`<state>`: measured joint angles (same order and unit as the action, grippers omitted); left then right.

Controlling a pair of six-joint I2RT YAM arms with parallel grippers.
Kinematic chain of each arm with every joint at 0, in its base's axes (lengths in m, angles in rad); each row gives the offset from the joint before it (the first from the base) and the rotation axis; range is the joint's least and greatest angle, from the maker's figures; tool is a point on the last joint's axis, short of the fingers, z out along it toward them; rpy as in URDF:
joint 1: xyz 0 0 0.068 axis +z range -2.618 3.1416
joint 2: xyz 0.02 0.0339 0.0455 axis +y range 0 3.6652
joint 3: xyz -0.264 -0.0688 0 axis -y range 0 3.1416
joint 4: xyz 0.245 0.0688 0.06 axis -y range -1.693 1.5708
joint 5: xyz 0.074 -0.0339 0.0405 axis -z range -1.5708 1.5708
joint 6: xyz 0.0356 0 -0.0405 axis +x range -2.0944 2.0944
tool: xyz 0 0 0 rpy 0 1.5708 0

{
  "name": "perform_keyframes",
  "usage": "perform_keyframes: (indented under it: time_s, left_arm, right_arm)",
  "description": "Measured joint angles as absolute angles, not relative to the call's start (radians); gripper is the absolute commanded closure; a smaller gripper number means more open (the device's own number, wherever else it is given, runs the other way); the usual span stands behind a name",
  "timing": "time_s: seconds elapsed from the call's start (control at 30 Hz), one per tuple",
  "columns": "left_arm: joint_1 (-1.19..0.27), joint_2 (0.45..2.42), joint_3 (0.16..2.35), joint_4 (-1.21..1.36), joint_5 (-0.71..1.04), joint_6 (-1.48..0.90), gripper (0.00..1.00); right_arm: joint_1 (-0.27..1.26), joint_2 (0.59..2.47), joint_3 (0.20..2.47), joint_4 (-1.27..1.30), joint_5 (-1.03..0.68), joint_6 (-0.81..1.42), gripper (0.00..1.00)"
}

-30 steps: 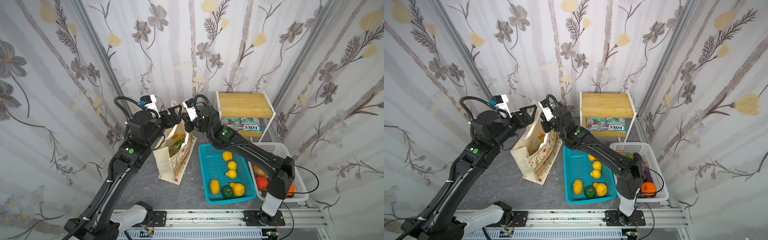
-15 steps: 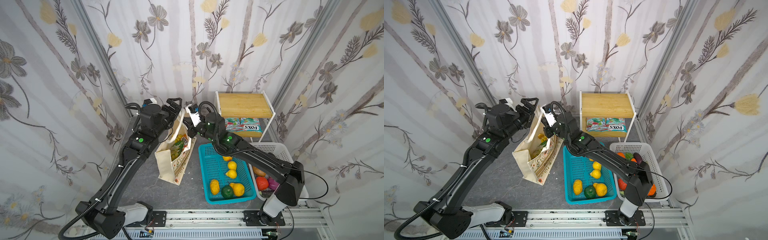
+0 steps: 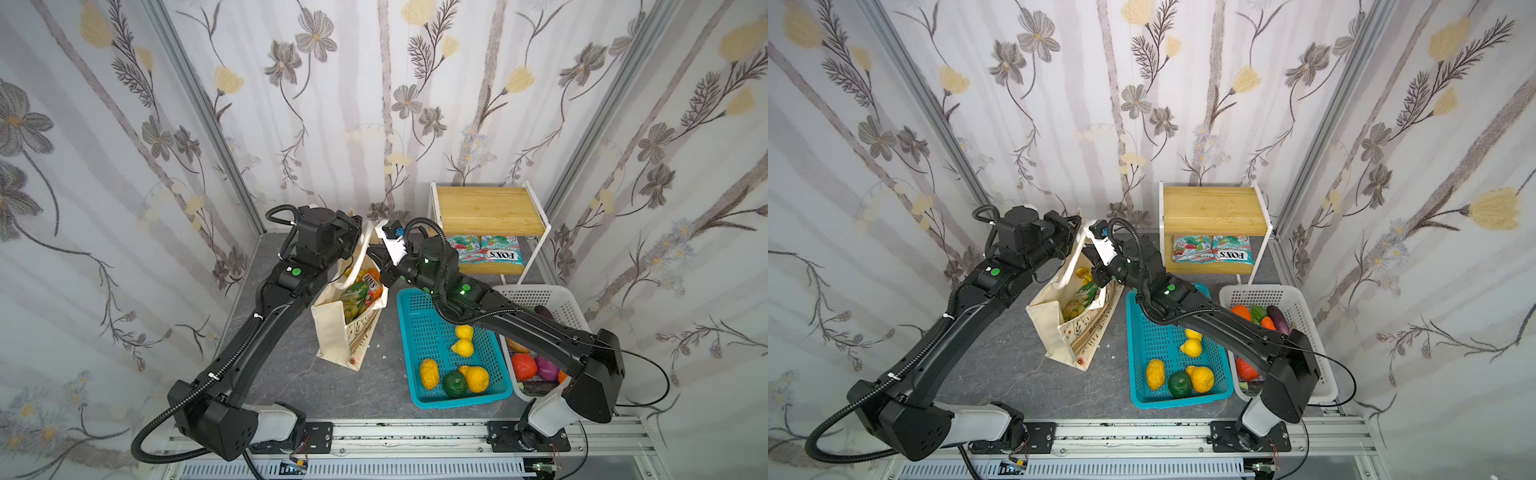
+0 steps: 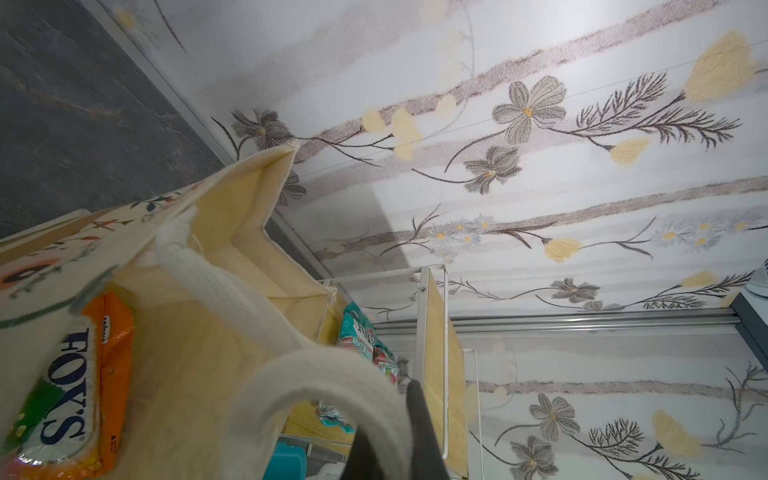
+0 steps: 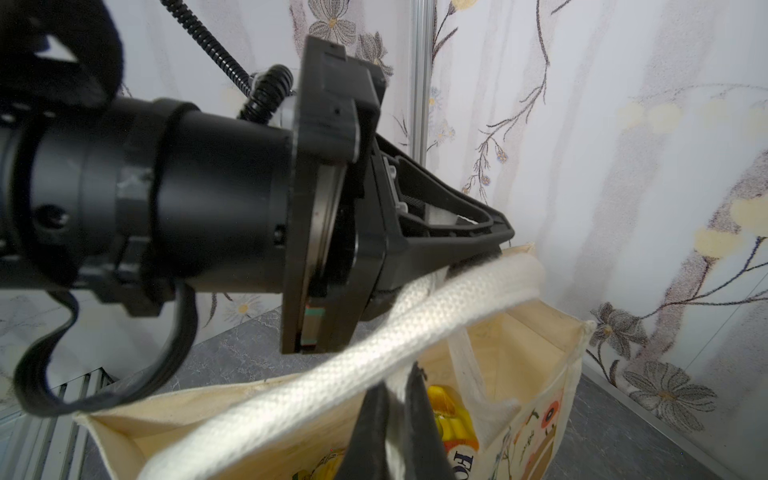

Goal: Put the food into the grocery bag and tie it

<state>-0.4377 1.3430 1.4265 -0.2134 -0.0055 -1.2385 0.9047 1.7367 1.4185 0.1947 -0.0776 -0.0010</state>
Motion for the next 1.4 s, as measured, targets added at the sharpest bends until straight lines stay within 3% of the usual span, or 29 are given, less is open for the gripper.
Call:
perform_keyframes:
  time_s: [0.07,0.23,0.4,0.9,1.23,1.4]
  left_arm:
    - [-0.438,1.345,1.427,-0.213,0.001,-1.238,1.0]
    - [-0.438,1.331,1.427,-0.215,-0.002,-1.227,1.0]
    - [-0.433,1.302,1.425,-0.215,-0.027,-1.207,1.0]
    - [-0.429,1.27,1.393,-0.213,0.02,-1.158,1.0]
    - [-0.405,1.219,1.381,-0.215,0.065,-1.106,1.0]
    - [-0.405,1.211,1.363,-0.213,0.085,-1.087,1.0]
  right_arm:
    - [0.902,1.735,1.413,0.197,-0.086,-0.001,0.99]
    - [0.879,1.705,1.384,0.212,-0.148,0.019,0.47]
    - [0.843,1.625,1.312,0.253,-0.245,0.052,0.3]
    - [0.712,1.639,1.251,0.26,-0.354,0.097,0.33]
    - [0.725,1.738,1.32,0.213,-0.485,0.042,0.41]
    - [0.735,1.742,1.271,0.277,-0.595,0.02,0.39]
